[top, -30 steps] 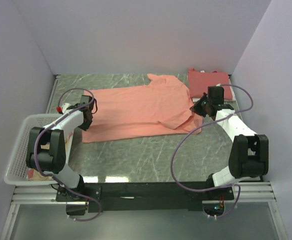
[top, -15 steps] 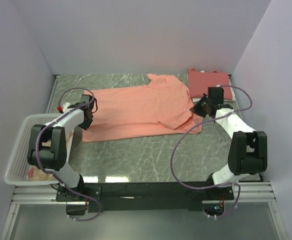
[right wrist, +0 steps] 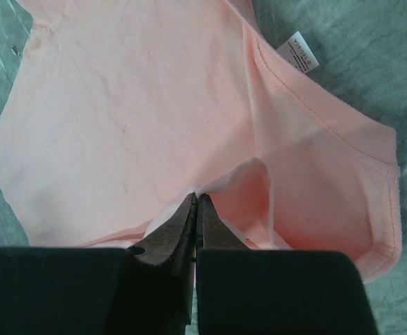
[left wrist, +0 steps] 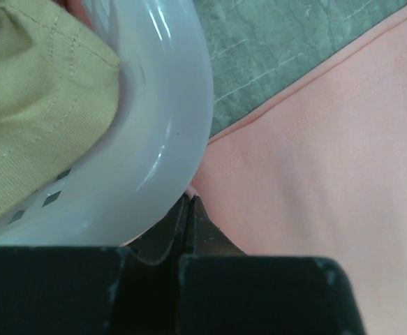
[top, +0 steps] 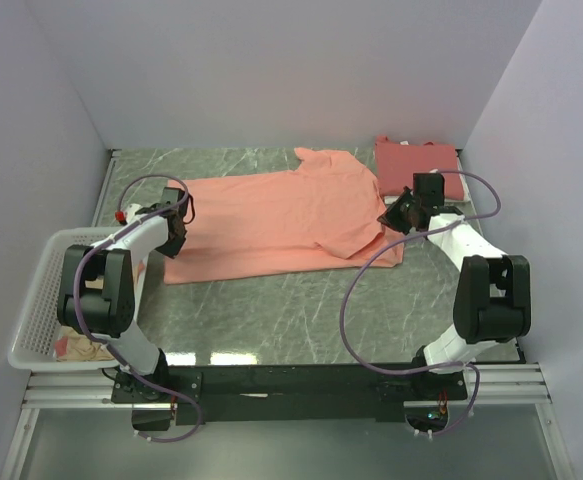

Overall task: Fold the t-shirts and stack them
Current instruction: Fold the tshirt

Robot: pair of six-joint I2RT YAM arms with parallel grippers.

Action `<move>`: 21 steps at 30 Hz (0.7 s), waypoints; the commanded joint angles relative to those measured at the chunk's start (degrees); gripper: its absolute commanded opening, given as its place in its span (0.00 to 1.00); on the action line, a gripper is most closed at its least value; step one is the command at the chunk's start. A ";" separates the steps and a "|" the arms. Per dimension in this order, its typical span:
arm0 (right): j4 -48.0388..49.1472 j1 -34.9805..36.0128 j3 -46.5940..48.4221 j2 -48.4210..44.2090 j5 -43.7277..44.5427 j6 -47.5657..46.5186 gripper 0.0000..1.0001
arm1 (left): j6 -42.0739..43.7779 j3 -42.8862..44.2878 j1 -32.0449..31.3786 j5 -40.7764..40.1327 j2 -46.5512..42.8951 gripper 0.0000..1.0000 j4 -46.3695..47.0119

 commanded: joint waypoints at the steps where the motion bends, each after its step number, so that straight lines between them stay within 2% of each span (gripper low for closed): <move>1: 1.48 -0.47 3.07 0.62 -0.02 -0.17 0.00 | 0.22 2.03 0.68 -0.54 0.42 0.01 0.73; 21: 1.30 -1.96 6.32 2.38 -0.46 0.10 0.00 | 0.22 1.95 1.91 -0.28 0.42 0.01 0.82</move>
